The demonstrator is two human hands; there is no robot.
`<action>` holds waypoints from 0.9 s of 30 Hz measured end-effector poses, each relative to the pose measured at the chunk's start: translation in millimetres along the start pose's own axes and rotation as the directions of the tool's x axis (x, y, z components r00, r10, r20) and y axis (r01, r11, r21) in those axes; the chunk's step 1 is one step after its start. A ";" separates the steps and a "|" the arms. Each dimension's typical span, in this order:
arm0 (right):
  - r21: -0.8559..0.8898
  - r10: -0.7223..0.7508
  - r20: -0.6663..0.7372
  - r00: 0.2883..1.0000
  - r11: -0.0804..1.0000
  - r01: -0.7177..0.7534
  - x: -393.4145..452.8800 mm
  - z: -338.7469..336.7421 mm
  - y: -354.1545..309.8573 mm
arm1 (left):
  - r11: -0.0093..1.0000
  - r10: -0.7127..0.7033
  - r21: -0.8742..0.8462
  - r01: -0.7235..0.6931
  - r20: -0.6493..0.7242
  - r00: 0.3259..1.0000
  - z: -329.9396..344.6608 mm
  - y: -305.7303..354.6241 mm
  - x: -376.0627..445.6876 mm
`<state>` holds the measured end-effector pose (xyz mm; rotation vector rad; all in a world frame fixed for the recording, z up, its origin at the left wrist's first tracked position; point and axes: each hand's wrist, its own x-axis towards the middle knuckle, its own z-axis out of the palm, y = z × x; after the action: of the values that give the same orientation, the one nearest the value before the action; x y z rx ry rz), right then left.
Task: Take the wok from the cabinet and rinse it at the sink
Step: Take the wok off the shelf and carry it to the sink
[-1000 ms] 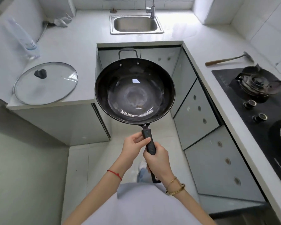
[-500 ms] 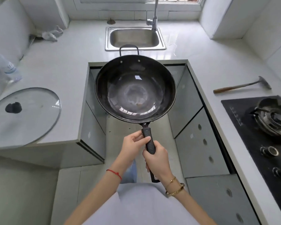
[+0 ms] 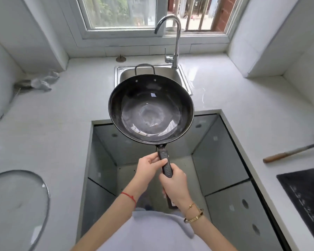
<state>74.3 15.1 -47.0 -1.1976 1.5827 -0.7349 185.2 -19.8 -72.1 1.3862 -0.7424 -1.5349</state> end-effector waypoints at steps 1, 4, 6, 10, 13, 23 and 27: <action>0.012 0.003 0.001 1.000 1.000 -0.003 16.2 3.6 -8.1 | 1.000 -0.005 0.001 0.005 -0.001 1.000 -2.9 8.6 16.5; 0.027 0.025 0.008 1.000 0.999 -0.026 61.1 11.5 -28.1 | 1.000 -0.030 -0.001 0.030 0.012 0.999 -9.7 31.3 61.4; 0.028 0.030 0.005 1.000 0.999 -0.030 91.7 16.3 -39.3 | 0.999 -0.050 -0.005 0.050 0.016 0.999 -12.6 43.8 91.4; 0.041 0.044 0.035 0.998 0.998 -0.045 153.4 19.2 -58.2 | 0.997 -0.074 -0.009 0.074 -0.014 0.997 -8.2 68.0 148.7; 0.040 0.051 0.073 0.996 0.998 -0.054 201.5 15.4 -68.0 | 0.995 -0.099 -0.002 0.099 -0.063 0.993 0.0 82.0 192.3; -0.038 0.052 0.163 0.985 0.998 -0.046 344.9 -1.4 -88.1 | 0.978 -0.191 -0.119 0.171 -0.186 0.964 34.9 120.2 318.1; -0.052 0.077 0.173 0.982 0.996 -0.069 369.5 2.1 -87.3 | 0.972 -0.227 -0.113 0.205 -0.232 0.946 36.3 122.5 341.7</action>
<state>94.4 -360.8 -96.9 -1.1964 1.4960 -0.5341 193.2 -383.3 -102.1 1.5956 -0.3771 -1.5074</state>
